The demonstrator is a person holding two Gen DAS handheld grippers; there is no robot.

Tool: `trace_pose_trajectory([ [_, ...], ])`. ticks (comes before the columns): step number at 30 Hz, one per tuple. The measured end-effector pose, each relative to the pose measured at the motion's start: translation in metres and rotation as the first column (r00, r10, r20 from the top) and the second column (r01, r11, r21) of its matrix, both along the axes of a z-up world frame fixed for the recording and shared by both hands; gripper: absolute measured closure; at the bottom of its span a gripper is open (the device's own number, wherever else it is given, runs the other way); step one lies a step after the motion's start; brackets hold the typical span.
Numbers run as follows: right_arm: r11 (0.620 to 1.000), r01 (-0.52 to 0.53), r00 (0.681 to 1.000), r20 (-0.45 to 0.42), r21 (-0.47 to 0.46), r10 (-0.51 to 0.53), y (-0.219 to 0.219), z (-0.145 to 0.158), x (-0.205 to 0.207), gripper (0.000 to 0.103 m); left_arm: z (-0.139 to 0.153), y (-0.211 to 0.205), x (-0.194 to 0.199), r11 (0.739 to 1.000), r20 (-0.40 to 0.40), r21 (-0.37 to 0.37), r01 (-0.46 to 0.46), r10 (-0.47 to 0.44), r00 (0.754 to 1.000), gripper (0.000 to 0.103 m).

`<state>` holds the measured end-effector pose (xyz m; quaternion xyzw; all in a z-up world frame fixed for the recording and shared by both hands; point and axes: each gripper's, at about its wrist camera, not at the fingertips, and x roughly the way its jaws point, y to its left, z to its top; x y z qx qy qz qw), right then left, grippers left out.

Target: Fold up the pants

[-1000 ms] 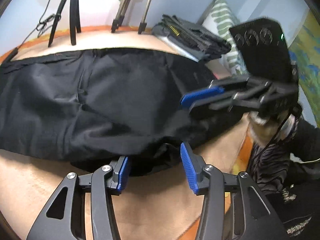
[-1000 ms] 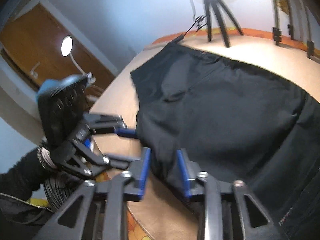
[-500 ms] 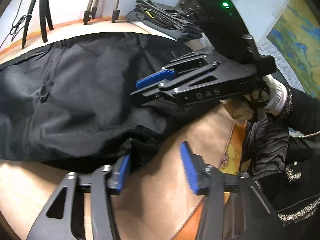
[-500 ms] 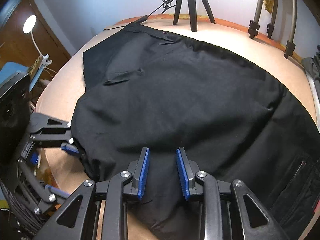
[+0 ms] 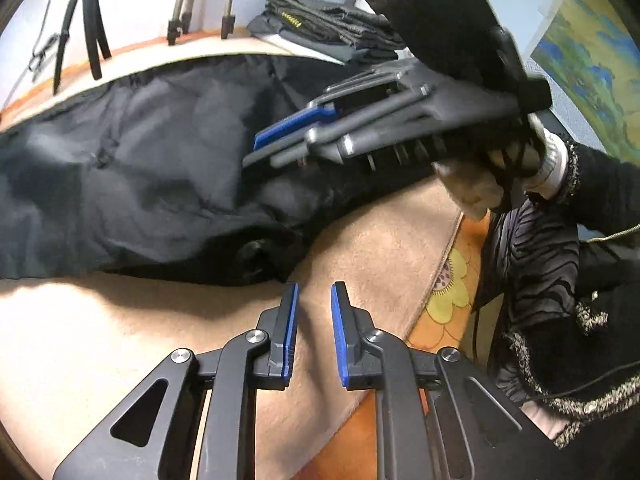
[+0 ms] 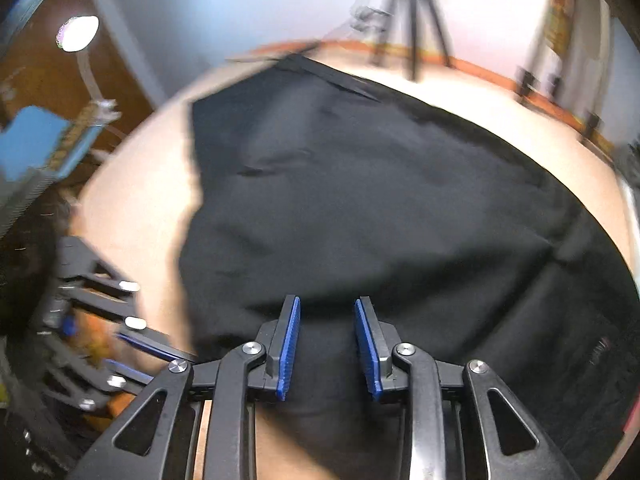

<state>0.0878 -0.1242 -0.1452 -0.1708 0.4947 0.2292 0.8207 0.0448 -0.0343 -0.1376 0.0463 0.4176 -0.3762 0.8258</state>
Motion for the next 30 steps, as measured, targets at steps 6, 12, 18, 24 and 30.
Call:
trace_pose_trajectory([
  [6,0.996,-0.094,0.996,-0.007,-0.01,0.094,0.027,-0.01,-0.015,0.073,0.032,0.049,0.009,0.987,0.08,-0.054,-0.153,0.157,0.984,0.089],
  [12,0.992,-0.092,0.996,0.004,-0.089,0.093,0.03,-0.016,-0.014,0.075,0.017,0.047,0.051,0.956,0.121,0.109,-0.271,0.258,0.959,0.089],
  [18,0.987,-0.097,0.995,0.012,-0.129,0.099,0.029,-0.016,-0.016,0.075,0.001,0.06,0.072,0.929,0.052,0.156,-0.335,0.331,0.942,0.092],
  [24,0.995,-0.085,0.996,0.026,-0.059,0.086,0.026,0.007,-0.01,0.075,0.014,0.09,0.068,0.892,0.098,0.162,-0.422,0.411,0.906,0.083],
  [30,0.998,-0.058,0.996,0.063,0.039,0.056,0.034,0.034,0.001,0.071,0.039,0.183,0.077,0.75,0.056,-0.025,-0.661,0.661,0.748,0.045],
])
